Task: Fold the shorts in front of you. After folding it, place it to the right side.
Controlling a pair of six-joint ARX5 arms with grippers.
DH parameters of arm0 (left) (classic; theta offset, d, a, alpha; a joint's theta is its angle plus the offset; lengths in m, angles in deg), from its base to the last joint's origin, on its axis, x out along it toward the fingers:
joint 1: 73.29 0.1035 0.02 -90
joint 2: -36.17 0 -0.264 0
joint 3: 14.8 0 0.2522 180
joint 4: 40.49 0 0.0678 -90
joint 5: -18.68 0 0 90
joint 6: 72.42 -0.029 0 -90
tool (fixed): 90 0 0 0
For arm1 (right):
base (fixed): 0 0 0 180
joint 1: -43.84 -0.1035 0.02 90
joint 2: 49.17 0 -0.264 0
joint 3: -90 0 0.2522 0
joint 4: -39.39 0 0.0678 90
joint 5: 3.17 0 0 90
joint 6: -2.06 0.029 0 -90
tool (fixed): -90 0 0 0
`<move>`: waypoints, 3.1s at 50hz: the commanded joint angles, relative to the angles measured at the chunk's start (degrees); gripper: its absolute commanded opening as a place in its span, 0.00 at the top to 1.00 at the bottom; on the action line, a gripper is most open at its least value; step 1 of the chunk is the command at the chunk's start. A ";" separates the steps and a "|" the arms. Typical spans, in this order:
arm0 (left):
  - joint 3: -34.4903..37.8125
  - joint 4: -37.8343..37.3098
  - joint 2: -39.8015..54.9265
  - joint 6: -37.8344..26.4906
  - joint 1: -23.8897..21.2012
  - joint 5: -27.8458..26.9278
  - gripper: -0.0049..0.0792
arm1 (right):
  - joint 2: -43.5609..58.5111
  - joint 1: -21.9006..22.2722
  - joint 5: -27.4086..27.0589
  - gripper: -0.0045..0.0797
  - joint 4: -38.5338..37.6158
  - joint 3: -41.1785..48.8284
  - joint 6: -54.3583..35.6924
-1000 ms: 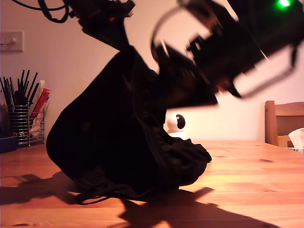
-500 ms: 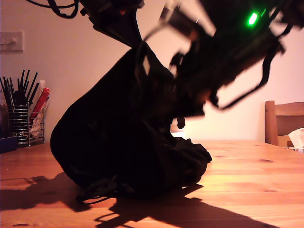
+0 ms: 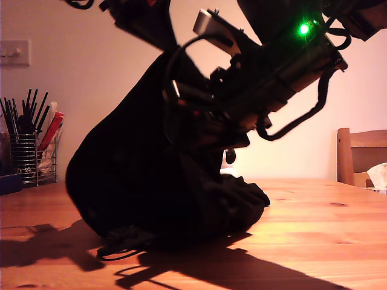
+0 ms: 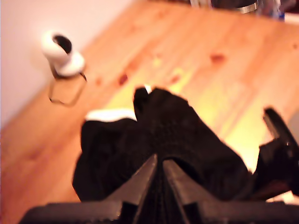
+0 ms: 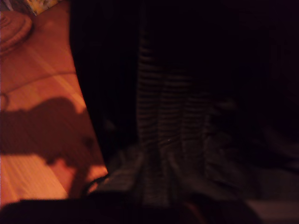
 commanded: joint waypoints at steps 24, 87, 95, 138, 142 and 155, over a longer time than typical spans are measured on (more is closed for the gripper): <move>-0.02 -6.32 7.50 0.31 7.52 -6.71 0.96 | -7.65 -0.59 -7.85 0.96 16.92 -1.20 -2.64; -0.02 -17.64 16.13 -4.85 9.64 -21.92 0.56 | -8.11 3.78 -13.14 0.96 25.29 -1.38 -7.65; -0.02 -24.98 16.13 -12.70 9.57 -18.25 0.61 | -8.11 4.04 -12.70 0.96 24.92 -1.38 -7.67; 27.47 -2.84 -15.28 -9.18 11.26 -14.43 0.96 | -8.11 5.53 -10.14 0.96 23.02 -1.38 -8.70; 33.92 4.44 -20.85 -9.49 11.26 -12.17 0.96 | -8.11 5.53 -10.12 0.96 22.97 -1.38 -8.70; 44.54 14.10 -26.38 -12.76 11.32 -7.93 0.96 | -8.11 5.53 -10.10 0.96 22.88 -1.38 -8.70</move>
